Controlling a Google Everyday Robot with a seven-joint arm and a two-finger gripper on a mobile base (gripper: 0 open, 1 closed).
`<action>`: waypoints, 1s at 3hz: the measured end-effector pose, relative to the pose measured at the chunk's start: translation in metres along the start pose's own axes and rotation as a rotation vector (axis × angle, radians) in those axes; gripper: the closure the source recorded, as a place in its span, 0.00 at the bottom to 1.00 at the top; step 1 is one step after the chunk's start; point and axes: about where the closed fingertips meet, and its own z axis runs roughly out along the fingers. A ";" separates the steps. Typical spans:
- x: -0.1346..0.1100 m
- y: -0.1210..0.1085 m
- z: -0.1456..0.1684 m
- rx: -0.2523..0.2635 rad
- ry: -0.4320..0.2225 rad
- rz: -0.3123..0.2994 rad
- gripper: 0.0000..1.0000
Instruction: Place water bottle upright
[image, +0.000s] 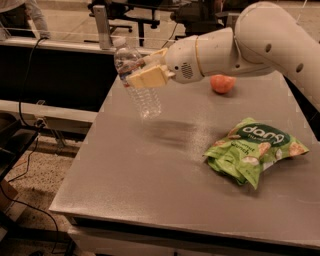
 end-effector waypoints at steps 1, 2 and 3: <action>0.005 0.000 0.004 -0.015 -0.118 -0.052 1.00; 0.011 -0.001 0.008 -0.033 -0.176 -0.081 1.00; 0.017 -0.001 0.013 -0.060 -0.236 -0.093 1.00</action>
Offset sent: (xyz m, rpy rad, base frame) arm 0.0056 -0.0019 -0.0225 0.2021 -0.1521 0.1051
